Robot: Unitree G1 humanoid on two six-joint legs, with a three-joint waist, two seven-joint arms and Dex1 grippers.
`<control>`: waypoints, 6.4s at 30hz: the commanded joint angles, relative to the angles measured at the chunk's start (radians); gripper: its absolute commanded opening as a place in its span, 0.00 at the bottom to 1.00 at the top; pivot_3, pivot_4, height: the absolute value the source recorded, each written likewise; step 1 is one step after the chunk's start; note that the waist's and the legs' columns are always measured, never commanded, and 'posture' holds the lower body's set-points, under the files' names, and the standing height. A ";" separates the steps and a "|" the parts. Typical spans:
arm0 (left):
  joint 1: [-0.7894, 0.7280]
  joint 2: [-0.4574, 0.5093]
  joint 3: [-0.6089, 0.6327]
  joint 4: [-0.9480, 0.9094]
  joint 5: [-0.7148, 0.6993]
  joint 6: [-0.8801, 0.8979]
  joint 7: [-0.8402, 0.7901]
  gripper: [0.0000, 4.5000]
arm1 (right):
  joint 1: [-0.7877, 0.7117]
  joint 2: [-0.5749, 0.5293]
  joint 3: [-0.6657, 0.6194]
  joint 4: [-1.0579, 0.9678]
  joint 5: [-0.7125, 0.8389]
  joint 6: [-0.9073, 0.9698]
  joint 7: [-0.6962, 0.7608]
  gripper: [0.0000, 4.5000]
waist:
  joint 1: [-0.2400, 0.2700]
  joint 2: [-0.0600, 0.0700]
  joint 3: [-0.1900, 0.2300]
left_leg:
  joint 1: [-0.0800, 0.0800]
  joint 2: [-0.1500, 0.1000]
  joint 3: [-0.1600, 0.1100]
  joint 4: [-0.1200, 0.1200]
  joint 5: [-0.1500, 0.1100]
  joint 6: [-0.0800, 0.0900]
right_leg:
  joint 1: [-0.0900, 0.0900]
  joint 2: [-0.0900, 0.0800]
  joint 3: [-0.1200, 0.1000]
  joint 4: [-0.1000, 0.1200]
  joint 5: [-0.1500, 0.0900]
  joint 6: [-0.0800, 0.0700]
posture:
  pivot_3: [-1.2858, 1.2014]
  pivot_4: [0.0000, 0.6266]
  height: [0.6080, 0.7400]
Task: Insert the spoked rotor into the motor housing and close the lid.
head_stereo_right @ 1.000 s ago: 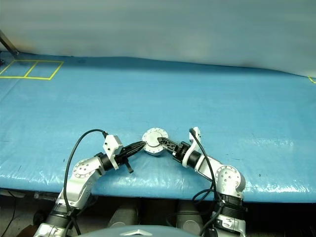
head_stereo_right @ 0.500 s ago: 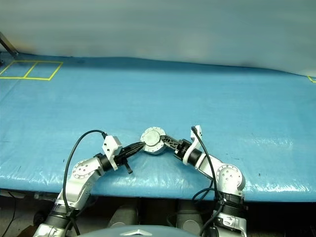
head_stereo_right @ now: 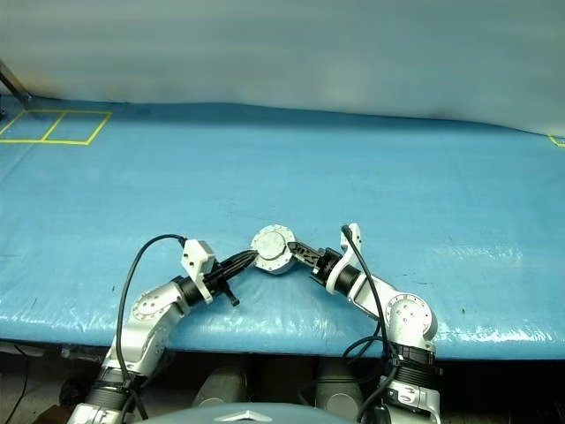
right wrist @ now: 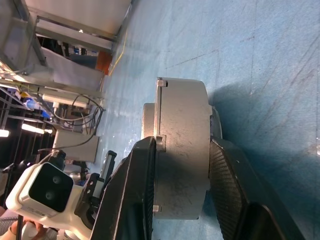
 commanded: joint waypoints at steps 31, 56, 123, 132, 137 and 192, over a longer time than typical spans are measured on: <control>0.014 -0.272 0.302 -0.157 -0.734 0.410 0.077 0.96 | -0.121 0.104 -0.082 -0.045 0.483 -0.103 -0.174 0.27 | -0.012 0.001 0.007 | -0.016 0.000 0.000 0.001 0.000 0.001 | -0.014 0.001 0.000 0.000 0.001 0.001 | 0.52 0.24 1.00; -0.064 -0.309 0.283 -0.088 -0.982 0.669 0.141 0.99 | -0.074 0.059 0.103 -0.135 0.563 -0.120 -0.180 0.27 | -0.022 0.000 0.007 | -0.015 -0.001 0.000 0.002 0.000 0.001 | -0.013 0.001 0.000 0.000 0.001 0.001 | 0.52 0.24 1.00; -0.065 -0.379 0.373 -0.034 -0.959 0.576 0.227 0.61 | -0.069 -0.003 0.159 -0.150 0.332 -0.343 -0.091 0.77 | -0.021 0.000 0.007 | -0.016 -0.001 -0.001 0.010 0.000 0.001 | -0.011 0.001 0.001 0.002 0.002 0.002 | 0.52 0.24 1.00; -0.170 -0.397 0.492 0.087 -0.844 0.338 0.380 0.61 | -0.071 -0.009 0.143 -0.128 0.253 -0.394 -0.096 0.77 | -0.018 -0.001 0.008 | -0.016 -0.001 -0.001 0.012 0.000 0.001 | -0.010 0.001 0.001 0.002 0.003 0.003 | 0.52 0.24 1.00; -0.249 -0.376 0.572 0.153 -0.812 0.242 0.446 0.61 | -0.067 -0.011 0.155 -0.129 0.222 -0.392 -0.082 0.77 | -0.008 -0.002 0.008 | -0.018 -0.002 -0.001 0.013 0.000 0.002 | -0.010 0.001 0.001 0.002 0.004 0.004 | 0.52 0.24 1.00; -0.089 0.079 -0.014 -0.117 -0.039 0.002 -0.051 1.00 | 0.002 -0.493 0.386 -0.041 -0.718 -0.821 0.369 0.99 | 0.002 -0.003 0.010 | -0.013 -0.001 0.000 0.015 -0.001 0.002 | -0.006 0.001 0.000 0.000 0.005 0.004 | 0.52 0.24 1.00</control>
